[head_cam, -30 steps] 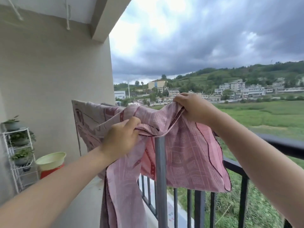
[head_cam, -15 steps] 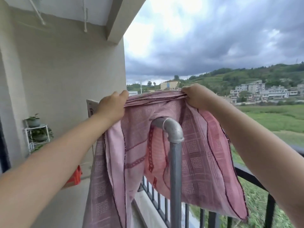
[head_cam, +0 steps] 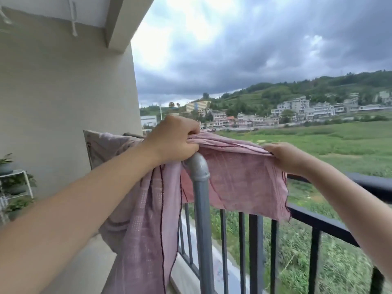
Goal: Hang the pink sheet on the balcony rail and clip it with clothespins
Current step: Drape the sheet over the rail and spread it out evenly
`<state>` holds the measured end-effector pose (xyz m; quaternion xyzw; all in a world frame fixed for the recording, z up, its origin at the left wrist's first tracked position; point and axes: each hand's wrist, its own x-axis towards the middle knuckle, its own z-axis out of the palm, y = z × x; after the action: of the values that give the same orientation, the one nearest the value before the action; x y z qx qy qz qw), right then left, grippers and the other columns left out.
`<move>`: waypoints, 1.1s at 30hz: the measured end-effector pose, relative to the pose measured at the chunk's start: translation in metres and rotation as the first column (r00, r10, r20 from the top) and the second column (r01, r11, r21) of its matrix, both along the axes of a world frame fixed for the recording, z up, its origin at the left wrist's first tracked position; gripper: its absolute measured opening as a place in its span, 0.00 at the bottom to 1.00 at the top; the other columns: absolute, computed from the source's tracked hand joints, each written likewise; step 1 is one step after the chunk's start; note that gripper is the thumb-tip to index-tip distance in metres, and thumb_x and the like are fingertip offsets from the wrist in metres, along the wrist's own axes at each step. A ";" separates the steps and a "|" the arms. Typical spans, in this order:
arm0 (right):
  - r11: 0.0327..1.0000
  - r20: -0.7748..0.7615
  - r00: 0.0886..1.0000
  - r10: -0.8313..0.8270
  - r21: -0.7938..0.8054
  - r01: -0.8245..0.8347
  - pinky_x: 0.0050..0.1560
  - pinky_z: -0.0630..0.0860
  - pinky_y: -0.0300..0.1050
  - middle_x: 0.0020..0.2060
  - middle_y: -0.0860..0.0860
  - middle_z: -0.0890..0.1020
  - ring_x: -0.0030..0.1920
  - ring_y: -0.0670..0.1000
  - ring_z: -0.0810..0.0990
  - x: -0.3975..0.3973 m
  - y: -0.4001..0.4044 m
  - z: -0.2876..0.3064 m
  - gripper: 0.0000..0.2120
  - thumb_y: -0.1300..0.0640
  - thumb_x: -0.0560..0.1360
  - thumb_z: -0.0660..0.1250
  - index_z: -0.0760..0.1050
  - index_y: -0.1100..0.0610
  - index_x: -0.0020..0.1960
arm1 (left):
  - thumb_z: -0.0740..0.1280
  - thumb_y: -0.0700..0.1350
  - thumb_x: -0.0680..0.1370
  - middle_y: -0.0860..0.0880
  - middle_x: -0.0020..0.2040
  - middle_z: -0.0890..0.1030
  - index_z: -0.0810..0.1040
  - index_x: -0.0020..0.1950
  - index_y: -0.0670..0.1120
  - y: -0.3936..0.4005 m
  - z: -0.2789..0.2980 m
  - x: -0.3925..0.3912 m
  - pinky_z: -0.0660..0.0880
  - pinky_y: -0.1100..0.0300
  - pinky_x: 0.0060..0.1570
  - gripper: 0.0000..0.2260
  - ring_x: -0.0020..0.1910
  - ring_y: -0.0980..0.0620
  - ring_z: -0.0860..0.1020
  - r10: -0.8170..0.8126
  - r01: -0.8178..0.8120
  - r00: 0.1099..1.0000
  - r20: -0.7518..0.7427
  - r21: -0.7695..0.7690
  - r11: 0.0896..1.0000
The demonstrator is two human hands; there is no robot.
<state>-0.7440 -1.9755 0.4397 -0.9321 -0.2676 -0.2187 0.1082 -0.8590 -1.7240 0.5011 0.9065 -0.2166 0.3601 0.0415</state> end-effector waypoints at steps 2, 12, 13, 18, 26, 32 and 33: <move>0.998 -0.112 0.991 0.066 0.024 -0.064 0.56 0.72 0.51 0.54 0.57 0.79 0.56 0.55 0.76 -0.014 -0.001 -0.015 0.13 0.66 0.75 0.56 0.72 0.62 0.58 | 0.60 0.42 0.68 0.48 0.32 0.75 0.79 0.42 0.37 -0.009 -0.003 -0.012 0.61 0.73 0.31 0.12 0.30 0.57 0.68 0.008 -0.015 0.997 -0.076 -0.088 0.996; 0.898 -0.219 0.890 0.401 0.287 -0.334 0.46 0.74 0.46 0.45 0.52 0.79 0.44 0.51 0.76 -0.077 0.066 -0.047 0.15 0.57 0.70 0.67 0.72 0.57 0.56 | 0.59 0.41 0.66 0.44 0.44 0.82 0.82 0.49 0.40 -0.011 -0.039 -0.047 0.65 0.76 0.37 0.17 0.44 0.53 0.74 -0.059 0.069 0.997 0.055 -0.202 0.977; 0.905 -0.122 0.921 0.369 0.273 -0.326 0.40 0.71 0.46 0.36 0.55 0.78 0.38 0.54 0.75 -0.077 0.076 -0.047 0.05 0.60 0.71 0.65 0.73 0.62 0.44 | 0.59 0.41 0.65 0.42 0.45 0.81 0.81 0.51 0.41 -0.010 -0.042 -0.048 0.64 0.75 0.37 0.18 0.44 0.53 0.73 -0.048 0.056 0.997 0.053 -0.171 0.984; 0.985 0.141 0.988 0.059 0.151 -0.081 0.42 0.74 0.52 0.46 0.62 0.80 0.46 0.62 0.78 -0.059 0.063 -0.030 0.10 0.66 0.71 0.58 0.73 0.64 0.50 | 0.60 0.40 0.62 0.40 0.48 0.77 0.76 0.59 0.41 0.000 -0.067 -0.054 0.62 0.73 0.40 0.25 0.47 0.45 0.75 0.069 -0.064 0.994 0.079 -0.072 0.995; 0.948 -0.196 0.976 0.092 -0.282 -0.146 0.55 0.73 0.53 0.55 0.55 0.78 0.55 0.57 0.76 -0.077 0.051 -0.033 0.11 0.61 0.74 0.59 0.73 0.58 0.56 | 0.57 0.58 0.68 0.60 0.47 0.73 0.74 0.60 0.45 0.030 -0.087 -0.060 0.66 0.77 0.42 0.26 0.45 0.67 0.72 -0.174 0.128 0.979 -0.107 -0.345 0.930; 1.000 0.053 0.999 0.008 -0.008 -0.007 0.61 0.73 0.53 0.59 0.56 0.77 0.58 0.56 0.76 -0.127 0.083 0.030 0.22 0.71 0.72 0.52 0.72 0.58 0.61 | 0.58 0.36 0.76 0.42 0.62 0.75 0.73 0.62 0.41 0.073 -0.072 -0.018 0.65 0.55 0.62 0.15 0.63 0.45 0.71 0.075 -0.074 0.997 -0.007 -0.292 0.954; 0.998 0.139 0.990 0.020 0.049 -0.027 0.60 0.73 0.55 0.56 0.58 0.79 0.55 0.57 0.78 -0.133 0.096 0.041 0.19 0.70 0.72 0.52 0.74 0.61 0.58 | 0.57 0.36 0.76 0.42 0.63 0.75 0.72 0.63 0.42 0.083 -0.067 -0.009 0.65 0.53 0.64 0.16 0.64 0.44 0.70 0.108 -0.109 0.994 -0.019 -0.278 0.955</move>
<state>-0.8774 -1.8790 0.4811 -0.9084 -0.2799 -0.2884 0.1156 -0.8675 -1.6413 0.4342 0.9027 -0.1139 0.3872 0.1490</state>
